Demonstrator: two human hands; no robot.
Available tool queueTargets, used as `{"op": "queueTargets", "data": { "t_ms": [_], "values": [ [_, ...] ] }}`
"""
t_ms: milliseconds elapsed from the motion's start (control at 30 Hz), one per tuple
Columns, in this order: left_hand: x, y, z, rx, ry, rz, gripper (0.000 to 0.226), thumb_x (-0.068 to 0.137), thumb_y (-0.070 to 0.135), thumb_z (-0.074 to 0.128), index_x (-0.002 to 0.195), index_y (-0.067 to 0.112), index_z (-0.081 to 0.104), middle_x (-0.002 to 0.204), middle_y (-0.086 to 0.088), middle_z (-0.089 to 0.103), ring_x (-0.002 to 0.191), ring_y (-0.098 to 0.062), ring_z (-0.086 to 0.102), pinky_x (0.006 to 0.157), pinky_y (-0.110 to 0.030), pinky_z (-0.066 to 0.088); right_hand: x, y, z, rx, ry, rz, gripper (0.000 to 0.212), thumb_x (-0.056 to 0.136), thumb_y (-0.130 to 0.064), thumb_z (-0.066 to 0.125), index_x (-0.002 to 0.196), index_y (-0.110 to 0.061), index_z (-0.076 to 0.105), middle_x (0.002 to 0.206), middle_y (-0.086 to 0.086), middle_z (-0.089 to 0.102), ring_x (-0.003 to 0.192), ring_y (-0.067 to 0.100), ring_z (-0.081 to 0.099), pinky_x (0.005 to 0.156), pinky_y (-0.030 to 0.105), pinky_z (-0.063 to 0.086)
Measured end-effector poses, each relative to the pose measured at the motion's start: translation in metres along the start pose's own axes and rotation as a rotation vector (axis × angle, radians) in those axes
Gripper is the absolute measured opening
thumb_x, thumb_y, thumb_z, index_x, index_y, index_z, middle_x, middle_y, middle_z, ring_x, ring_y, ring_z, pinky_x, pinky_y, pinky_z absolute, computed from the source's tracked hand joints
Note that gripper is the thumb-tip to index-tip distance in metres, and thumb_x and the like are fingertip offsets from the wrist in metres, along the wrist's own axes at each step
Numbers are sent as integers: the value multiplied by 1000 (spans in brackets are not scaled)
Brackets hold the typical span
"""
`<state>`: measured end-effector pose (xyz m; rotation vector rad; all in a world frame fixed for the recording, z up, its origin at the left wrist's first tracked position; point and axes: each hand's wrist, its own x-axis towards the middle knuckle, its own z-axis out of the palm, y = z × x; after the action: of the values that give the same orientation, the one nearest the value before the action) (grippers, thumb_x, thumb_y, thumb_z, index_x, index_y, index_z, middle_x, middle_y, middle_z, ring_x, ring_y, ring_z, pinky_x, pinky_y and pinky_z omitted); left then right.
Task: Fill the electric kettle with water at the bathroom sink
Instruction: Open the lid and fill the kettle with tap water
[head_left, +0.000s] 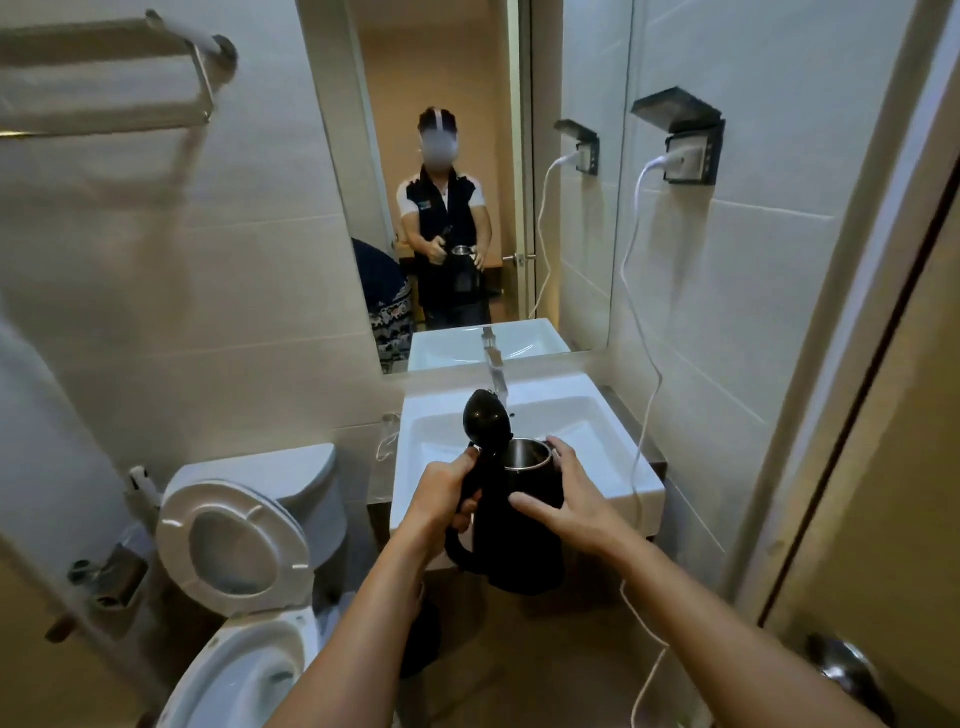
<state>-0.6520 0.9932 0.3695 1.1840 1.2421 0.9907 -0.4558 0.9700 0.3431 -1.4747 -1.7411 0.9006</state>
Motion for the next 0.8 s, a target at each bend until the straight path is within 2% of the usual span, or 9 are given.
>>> {"op": "queueTargets", "data": {
  "t_ms": [100, 200, 400, 600, 733, 800],
  "values": [
    [65, -12, -4, -11, 12, -25, 39, 98, 41, 52, 71, 13, 49, 50, 0, 46, 41, -11, 30, 41, -22, 17, 72, 27, -14, 45, 42, 65, 84, 96, -60, 58, 163, -25, 20, 168, 8, 32, 154, 25, 34, 117, 35, 30],
    [124, -26, -5, -30, 37, -52, 38, 98, 39, 52, 72, 12, 50, 52, 0, 47, 42, -11, 31, 41, -23, 18, 145, 51, -32, -26, 68, 91, 75, 99, -57, 54, 160, -20, 31, 165, 7, 36, 153, 23, 36, 117, 35, 31],
    [235, -56, -8, -14, 67, -129, 50, 95, 45, 56, 59, 12, 48, 49, -2, 45, 39, -12, 29, 42, -24, 20, 291, 82, -51, -286, -54, 94, 75, 98, -58, 57, 157, -15, 39, 164, 7, 39, 153, 26, 35, 122, 38, 29],
    [331, -95, -22, -52, 52, -211, 55, 97, 47, 53, 54, 14, 45, 46, -3, 40, 39, -12, 26, 43, -23, 20, 418, 92, -36, -504, -107, -5, 71, 100, -54, 56, 155, -12, 41, 162, 10, 41, 151, 29, 35, 121, 42, 32],
    [388, -113, -22, -33, 34, -241, 57, 97, 44, 56, 50, 15, 41, 44, -2, 41, 36, -12, 29, 41, -21, 23, 480, 105, -13, -559, -116, -60, 72, 101, -50, 57, 158, -12, 37, 166, 11, 33, 155, 31, 28, 124, 45, 30],
    [405, -120, -22, -42, 39, -272, 57, 96, 44, 58, 49, 16, 42, 45, -3, 40, 38, -13, 29, 42, -22, 23, 503, 113, -2, -615, -144, -94, 77, 101, -52, 56, 161, -11, 32, 170, 11, 23, 159, 30, 18, 127, 44, 24]
  ]
}}
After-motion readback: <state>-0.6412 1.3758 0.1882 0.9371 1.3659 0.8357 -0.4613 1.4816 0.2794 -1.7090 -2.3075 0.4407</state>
